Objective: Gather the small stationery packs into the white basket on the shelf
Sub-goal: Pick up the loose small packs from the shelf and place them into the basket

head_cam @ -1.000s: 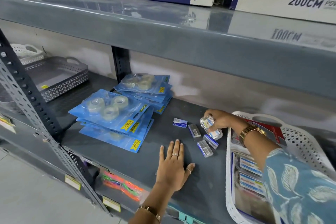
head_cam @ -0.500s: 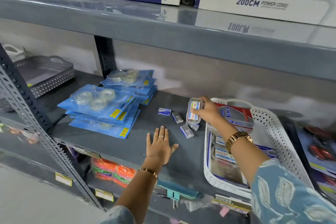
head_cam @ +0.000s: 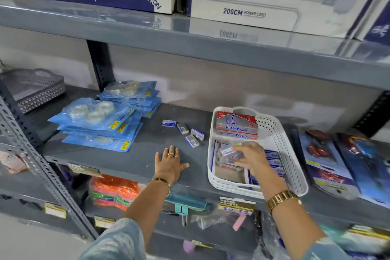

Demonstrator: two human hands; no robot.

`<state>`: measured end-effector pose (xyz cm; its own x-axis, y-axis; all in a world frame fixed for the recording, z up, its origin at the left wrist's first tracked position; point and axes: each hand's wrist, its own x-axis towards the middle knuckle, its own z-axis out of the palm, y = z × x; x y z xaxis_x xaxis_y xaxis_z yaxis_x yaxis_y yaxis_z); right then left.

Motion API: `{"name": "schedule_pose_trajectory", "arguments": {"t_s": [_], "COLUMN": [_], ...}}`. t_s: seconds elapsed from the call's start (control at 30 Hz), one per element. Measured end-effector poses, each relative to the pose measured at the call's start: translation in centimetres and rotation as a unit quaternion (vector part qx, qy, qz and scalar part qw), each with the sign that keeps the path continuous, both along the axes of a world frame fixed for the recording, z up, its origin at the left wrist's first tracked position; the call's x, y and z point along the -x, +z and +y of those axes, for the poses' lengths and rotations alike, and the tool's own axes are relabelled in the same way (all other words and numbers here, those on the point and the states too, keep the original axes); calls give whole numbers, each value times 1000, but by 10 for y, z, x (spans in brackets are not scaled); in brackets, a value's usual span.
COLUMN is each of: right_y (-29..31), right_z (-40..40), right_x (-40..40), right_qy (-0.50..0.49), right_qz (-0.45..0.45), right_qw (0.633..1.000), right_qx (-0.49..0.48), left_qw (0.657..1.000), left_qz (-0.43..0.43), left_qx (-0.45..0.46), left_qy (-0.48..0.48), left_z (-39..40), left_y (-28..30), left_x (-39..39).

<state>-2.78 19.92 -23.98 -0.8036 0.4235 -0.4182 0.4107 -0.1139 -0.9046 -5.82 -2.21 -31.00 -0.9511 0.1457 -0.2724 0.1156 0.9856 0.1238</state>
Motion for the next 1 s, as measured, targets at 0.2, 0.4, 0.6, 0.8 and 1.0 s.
{"name": "schedule_pose_trajectory", "arguments": {"t_s": [0.2, 0.4, 0.6, 0.8, 1.0], "right_y": [-10, -6, -4, -5, -4], "right_z": [-1, 6, -3, -9, -11], "right_x": [-20, -23, -28, -21, -22], "right_qy": [26, 119, 185, 242, 322], "right_qz": [-58, -163, -182, -148, -102], "right_qw": [997, 952, 847, 798, 770], "right_qx": [-40, -232, -463, -533, -542], "left_qw": [1000, 1000, 999, 999, 999], "left_qz": [-5, -4, -6, -6, -5], "left_qx": [-6, -18, -30, -36, -47], "left_qy": [2, 11, 20, 20, 18], "left_z": [1, 1, 1, 1, -1], "left_y": [1, -3, -8, -10, -11], "left_x": [-18, -25, -25, -23, -24]}}
